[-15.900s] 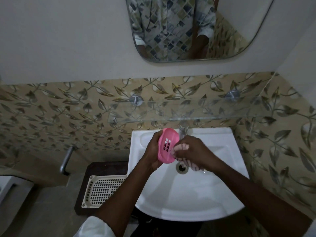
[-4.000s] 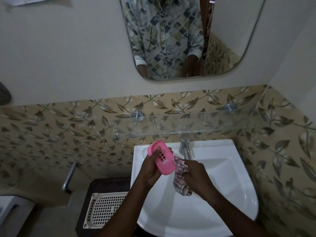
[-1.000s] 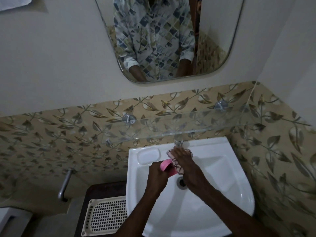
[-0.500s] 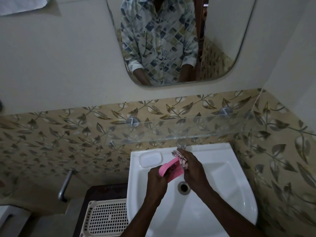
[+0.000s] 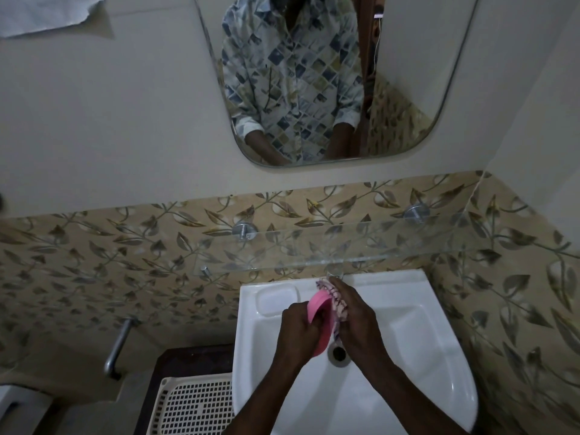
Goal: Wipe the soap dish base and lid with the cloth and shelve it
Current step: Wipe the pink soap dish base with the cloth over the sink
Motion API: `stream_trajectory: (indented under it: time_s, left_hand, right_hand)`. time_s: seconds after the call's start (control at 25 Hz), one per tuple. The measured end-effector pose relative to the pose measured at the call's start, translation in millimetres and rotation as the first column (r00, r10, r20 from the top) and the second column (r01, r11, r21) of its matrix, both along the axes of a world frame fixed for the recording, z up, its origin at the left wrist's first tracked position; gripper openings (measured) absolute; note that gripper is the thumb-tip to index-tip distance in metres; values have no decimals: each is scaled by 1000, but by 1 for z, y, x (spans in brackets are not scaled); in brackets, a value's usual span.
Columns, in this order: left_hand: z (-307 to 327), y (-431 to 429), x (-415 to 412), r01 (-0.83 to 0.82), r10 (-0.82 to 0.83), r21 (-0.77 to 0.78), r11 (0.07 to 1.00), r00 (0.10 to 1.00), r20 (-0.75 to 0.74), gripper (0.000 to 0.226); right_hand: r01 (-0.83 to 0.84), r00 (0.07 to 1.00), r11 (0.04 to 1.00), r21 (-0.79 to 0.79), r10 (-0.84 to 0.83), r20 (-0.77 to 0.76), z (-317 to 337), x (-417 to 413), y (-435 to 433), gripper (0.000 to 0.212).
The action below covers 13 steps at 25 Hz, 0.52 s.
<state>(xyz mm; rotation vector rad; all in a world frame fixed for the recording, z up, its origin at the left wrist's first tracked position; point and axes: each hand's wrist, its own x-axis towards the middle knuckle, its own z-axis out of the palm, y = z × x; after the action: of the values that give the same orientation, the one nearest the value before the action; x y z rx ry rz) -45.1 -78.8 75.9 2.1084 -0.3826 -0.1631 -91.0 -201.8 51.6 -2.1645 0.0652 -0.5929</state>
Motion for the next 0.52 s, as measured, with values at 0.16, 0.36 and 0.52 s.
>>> stream_trajectory:
  time_s: [0.16,0.36,0.52]
  left_hand:
    - [-8,0,-1,59,-60,-31,998,998,-38,25]
    - [-14,0,-2,-30,25,-82,996,998,-60,17]
    - [-11,5,0,-56,51,-76,996,997,-66,31]
  right_hand:
    - [-114,992,973,-202,122,24,-6,-8,-4,45]
    - [-17,1000,995,-94,16,-14,10,-4,15,41]
    - [-47,997,998,-50,43,-67,8,-5,4,51]
